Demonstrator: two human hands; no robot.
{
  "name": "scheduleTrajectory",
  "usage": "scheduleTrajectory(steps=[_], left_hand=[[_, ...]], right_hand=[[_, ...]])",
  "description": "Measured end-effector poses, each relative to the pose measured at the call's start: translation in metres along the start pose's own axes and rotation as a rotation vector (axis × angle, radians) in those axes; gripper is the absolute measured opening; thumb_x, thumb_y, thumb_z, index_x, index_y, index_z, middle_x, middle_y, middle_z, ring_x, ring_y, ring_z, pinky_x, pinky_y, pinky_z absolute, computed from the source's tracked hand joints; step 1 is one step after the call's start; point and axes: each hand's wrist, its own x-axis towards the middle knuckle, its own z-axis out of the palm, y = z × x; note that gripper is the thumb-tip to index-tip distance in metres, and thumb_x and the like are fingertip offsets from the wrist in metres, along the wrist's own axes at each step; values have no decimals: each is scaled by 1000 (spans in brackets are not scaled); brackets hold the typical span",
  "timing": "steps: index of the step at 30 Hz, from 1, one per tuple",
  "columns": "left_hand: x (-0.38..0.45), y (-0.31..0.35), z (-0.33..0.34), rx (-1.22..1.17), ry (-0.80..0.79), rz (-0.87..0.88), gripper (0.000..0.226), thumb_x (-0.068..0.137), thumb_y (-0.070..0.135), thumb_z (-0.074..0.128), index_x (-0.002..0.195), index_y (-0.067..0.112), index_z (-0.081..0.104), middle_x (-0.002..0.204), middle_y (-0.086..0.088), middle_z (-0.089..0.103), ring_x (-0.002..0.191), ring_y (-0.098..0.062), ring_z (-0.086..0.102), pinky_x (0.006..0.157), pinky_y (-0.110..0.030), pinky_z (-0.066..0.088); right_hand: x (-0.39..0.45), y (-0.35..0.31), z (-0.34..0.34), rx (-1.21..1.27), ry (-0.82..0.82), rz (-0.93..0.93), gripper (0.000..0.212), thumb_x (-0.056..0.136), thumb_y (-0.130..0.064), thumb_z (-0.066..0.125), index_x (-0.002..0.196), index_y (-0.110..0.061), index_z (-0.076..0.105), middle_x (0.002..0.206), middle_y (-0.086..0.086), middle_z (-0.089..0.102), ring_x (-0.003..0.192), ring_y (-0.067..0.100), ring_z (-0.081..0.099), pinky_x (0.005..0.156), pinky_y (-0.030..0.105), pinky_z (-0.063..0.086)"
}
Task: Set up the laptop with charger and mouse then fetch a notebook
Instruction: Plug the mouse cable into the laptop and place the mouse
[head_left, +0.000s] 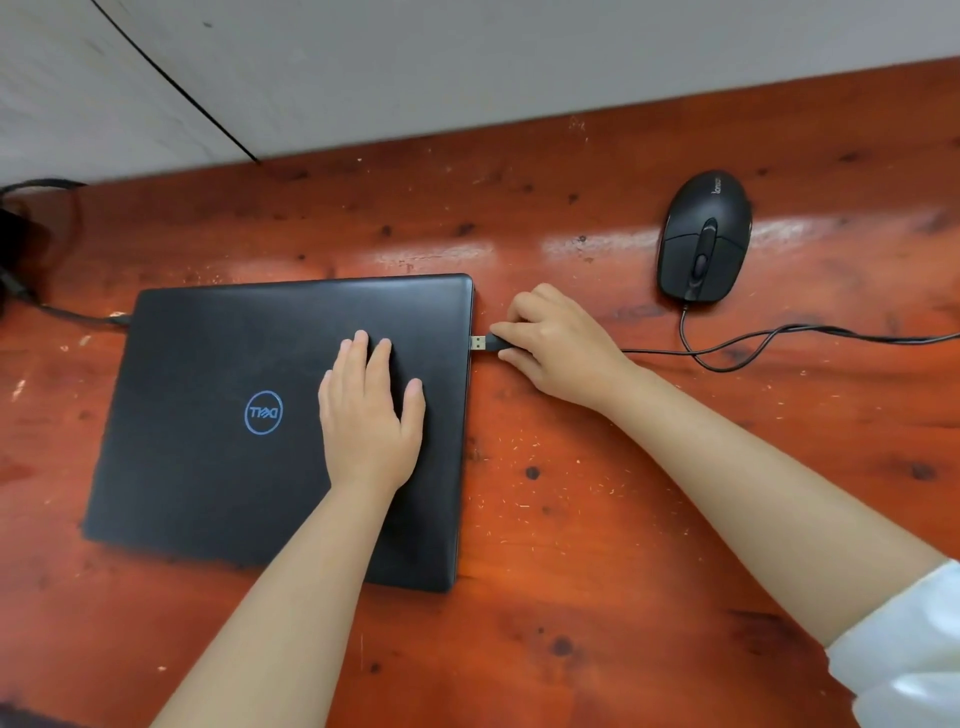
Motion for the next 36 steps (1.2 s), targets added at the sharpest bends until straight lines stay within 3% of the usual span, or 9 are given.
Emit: scheduleTrajectory(steps=[18, 20, 22, 24, 25, 27, 29, 32, 36], left_hand=[[1, -1, 3, 46, 56, 50, 70, 84, 38, 22, 130, -7, 50, 141, -27, 45, 134, -43, 38, 109, -54, 31], [1, -1, 2, 42, 48, 55, 71, 84, 39, 21, 131, -6, 48, 143, -26, 44, 136, -41, 36, 111, -53, 29], [2, -2, 2, 35, 31, 47, 66, 88, 38, 24, 135, -3, 45, 147, -23, 39, 140, -38, 30, 114, -50, 25], [1, -4, 1, 26, 11, 31, 58, 91, 32, 33, 138, -1, 41, 150, -20, 35, 143, -34, 25, 117, -47, 20], [1, -5, 1, 24, 11, 33, 54, 94, 29, 38, 138, -1, 41, 150, -20, 34, 143, -34, 24, 117, -47, 20], [1, -6, 1, 18, 18, 42, 48, 96, 21, 47, 138, -2, 41, 150, -21, 34, 143, -34, 25, 117, -48, 20], [2, -6, 2, 9, 16, 39, 47, 96, 19, 50, 137, -3, 42, 149, -21, 35, 142, -35, 26, 116, -49, 21], [1, -6, 3, 6, 20, 38, 48, 95, 23, 47, 135, -3, 45, 147, -23, 38, 140, -36, 29, 115, -50, 24], [-1, -5, 2, -21, 15, 30, 47, 95, 21, 51, 136, -2, 45, 148, -21, 38, 141, -35, 28, 116, -49, 23]], right_hand=[[13, -10, 13, -19, 76, -63, 18, 67, -5, 67, 53, 5, 60, 60, 18, 56, 59, 33, 56, 48, 32, 49], [13, -11, 12, -16, 59, -58, 18, 69, -4, 68, 57, 6, 61, 62, 19, 57, 61, 35, 57, 50, 35, 50], [15, -17, 4, -60, -3, -42, 20, 80, -10, 66, 77, 9, 67, 78, 22, 61, 77, 39, 58, 64, 40, 53], [14, -15, -10, -168, -138, 35, 36, 92, -29, 53, 107, 2, 65, 104, 18, 61, 102, 36, 53, 84, 41, 44], [11, -13, -22, -202, -131, 86, 41, 93, -35, 48, 110, -1, 65, 108, 16, 61, 106, 34, 52, 86, 41, 41], [4, 1, -48, -263, 93, 198, 45, 88, -37, 49, 100, 1, 69, 101, 21, 65, 101, 39, 57, 81, 44, 44], [0, 25, -75, -330, 210, 494, 47, 86, -37, 52, 112, 1, 62, 116, 24, 59, 111, 40, 51, 88, 46, 41], [-3, 52, -99, -330, 3, 929, 73, 84, -50, 57, 137, -5, 36, 138, 23, 39, 127, 39, 36, 100, 47, 35], [-1, 59, -91, -205, -60, 1054, 91, 79, -57, 59, 146, -9, 21, 141, 23, 37, 130, 39, 36, 103, 46, 35]])
